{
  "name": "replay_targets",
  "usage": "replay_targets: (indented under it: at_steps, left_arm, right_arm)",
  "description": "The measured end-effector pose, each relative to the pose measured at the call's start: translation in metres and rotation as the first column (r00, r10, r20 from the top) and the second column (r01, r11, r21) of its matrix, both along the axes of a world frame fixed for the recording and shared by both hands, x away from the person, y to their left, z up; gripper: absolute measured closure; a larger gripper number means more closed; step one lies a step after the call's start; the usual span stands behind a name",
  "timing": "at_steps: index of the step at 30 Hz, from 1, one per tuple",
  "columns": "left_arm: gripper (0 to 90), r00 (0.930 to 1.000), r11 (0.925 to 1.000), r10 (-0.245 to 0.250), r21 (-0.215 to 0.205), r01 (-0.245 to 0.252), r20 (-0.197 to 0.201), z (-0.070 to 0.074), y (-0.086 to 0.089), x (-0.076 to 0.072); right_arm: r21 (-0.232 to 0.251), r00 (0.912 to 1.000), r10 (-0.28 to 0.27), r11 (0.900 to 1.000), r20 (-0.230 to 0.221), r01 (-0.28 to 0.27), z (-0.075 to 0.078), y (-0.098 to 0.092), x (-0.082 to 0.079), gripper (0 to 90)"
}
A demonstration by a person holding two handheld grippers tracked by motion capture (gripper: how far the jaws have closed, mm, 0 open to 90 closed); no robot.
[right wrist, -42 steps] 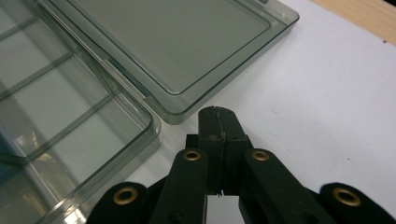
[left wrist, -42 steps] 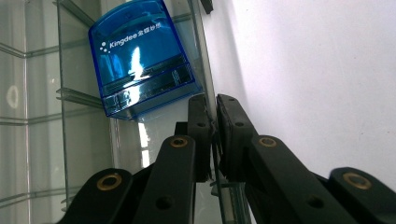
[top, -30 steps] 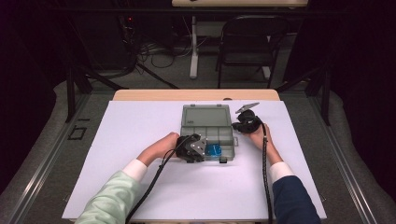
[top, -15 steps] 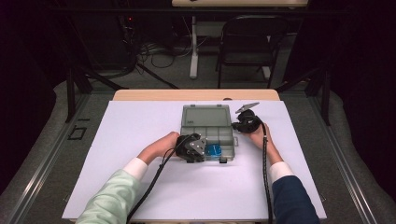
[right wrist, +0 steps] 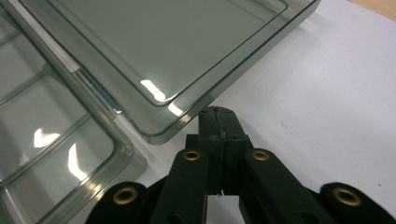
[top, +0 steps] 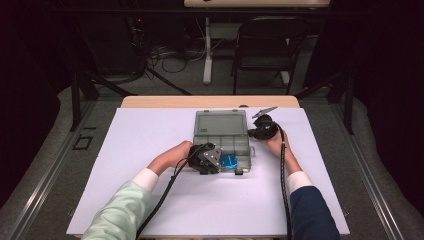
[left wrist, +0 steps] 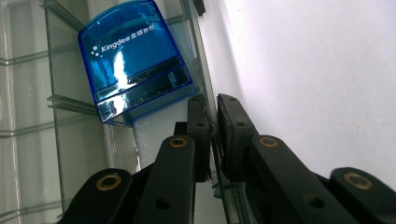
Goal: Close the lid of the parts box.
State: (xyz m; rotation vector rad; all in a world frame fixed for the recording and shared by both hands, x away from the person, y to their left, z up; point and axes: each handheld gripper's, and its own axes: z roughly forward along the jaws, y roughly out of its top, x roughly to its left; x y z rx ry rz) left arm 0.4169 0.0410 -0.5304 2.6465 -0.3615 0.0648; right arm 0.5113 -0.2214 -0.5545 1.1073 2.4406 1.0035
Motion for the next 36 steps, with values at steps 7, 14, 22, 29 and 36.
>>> replay_targets:
  at_steps: [7, 14, 22, 29, 36]
  left_arm:
    - [84.3, 1.0, 1.0, 0.003, -0.005, -0.003, -0.001, -0.001, 0.0, 0.0]
    - [84.2, 1.0, 1.0, -0.006, 0.0, 0.006, 0.0, -0.001, 0.0, 0.0]
    - [84.1, 0.9999, 0.9998, -0.016, 0.006, 0.016, -0.002, -0.001, -0.002, 0.0]
    - [84.0, 0.9998, 0.9998, -0.019, 0.008, 0.019, -0.003, -0.002, -0.002, 0.001]
    - [84.0, 0.9998, 0.9998, -0.018, 0.01, 0.018, -0.002, -0.002, -0.003, 0.001]
  right_arm:
    - [0.001, 0.9997, -0.015, 1.0, -0.017, 0.015, 0.001, 0.001, 0.008, 90.0]
    - [-0.003, 0.9995, -0.032, 0.999, -0.006, 0.032, 0.0, 0.003, 0.01, 90.0]
    - [0.014, 0.9986, -0.046, 0.999, 0.026, 0.046, -0.001, 0.004, 0.012, 90.0]
    - [0.035, 0.9973, -0.052, 0.998, 0.051, 0.051, 0.001, 0.004, 0.011, 90.0]
    - [0.048, 0.9955, -0.058, 0.997, 0.075, 0.054, 0.003, 0.004, 0.011, 90.0]
